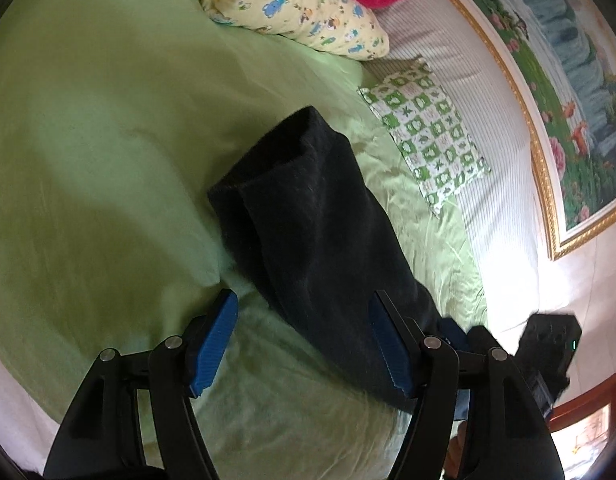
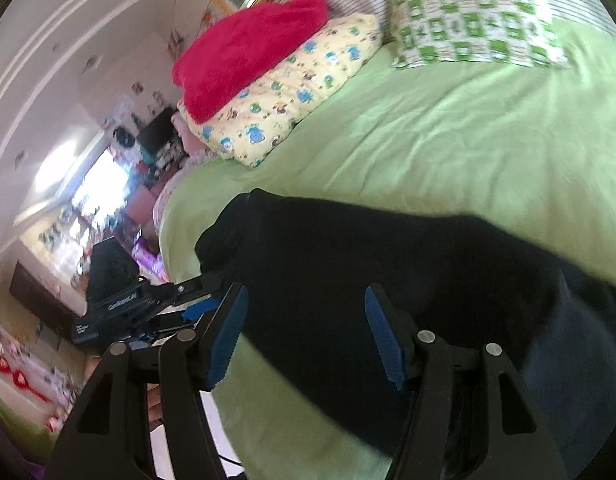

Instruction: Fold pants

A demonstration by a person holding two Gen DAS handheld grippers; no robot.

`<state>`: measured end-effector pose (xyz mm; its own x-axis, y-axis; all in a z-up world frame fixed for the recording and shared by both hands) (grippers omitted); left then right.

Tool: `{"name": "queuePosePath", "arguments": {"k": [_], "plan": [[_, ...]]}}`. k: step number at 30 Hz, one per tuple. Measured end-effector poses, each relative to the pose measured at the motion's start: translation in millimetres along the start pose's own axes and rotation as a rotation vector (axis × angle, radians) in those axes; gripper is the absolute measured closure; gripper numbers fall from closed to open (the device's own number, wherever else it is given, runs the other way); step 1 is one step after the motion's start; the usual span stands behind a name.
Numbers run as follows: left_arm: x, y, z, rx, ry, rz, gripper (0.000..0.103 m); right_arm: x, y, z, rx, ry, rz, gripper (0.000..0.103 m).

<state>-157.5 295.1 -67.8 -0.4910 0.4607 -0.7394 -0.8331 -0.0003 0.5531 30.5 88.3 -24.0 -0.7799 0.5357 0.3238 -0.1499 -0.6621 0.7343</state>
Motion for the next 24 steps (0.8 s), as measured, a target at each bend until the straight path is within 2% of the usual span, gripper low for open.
{"name": "queuePosePath", "arguments": {"k": [4, 11, 18, 21, 23, 24], "plan": [[3.3, -3.8, 4.5, -0.008, 0.030, -0.014, 0.034, 10.5, -36.0, 33.0, 0.090, 0.092, -0.002, 0.041], [8.1, -7.4, 9.7, -0.022, 0.067, -0.038, 0.034, 36.2, -100.7, 73.7, 0.229, 0.252, 0.053, 0.041], [8.9, -9.2, 11.9, -0.039, 0.096, -0.039, 0.034, 53.9, -152.0, 96.9, 0.356, 0.370, 0.127, 0.041], [8.4, -11.0, 13.3, -0.054, 0.117, -0.020, 0.035, 59.3, -173.9, 101.0, 0.438, 0.407, 0.145, 0.041], [5.7, -13.3, 14.7, -0.065, 0.119, 0.003, 0.035, 61.4, -188.6, 101.2, 0.490, 0.427, 0.152, 0.044], [4.6, -14.6, 15.3, -0.071, 0.118, 0.015, 0.037, 61.5, -193.0, 100.6, 0.507, 0.427, 0.160, 0.050]]}}
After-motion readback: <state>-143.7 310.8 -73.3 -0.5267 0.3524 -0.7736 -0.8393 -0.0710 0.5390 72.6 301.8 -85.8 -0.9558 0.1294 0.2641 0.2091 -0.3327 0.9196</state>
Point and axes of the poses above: each gripper's, at about its wrist camera, not at the fingertips, and y roughly against the way its jaws point, x to its left, z to its top, the point moved 1 cm from there along -y, roughly the way its jaws point, and after that the axes turned 1 degree about -x, right-handed, at the moved point
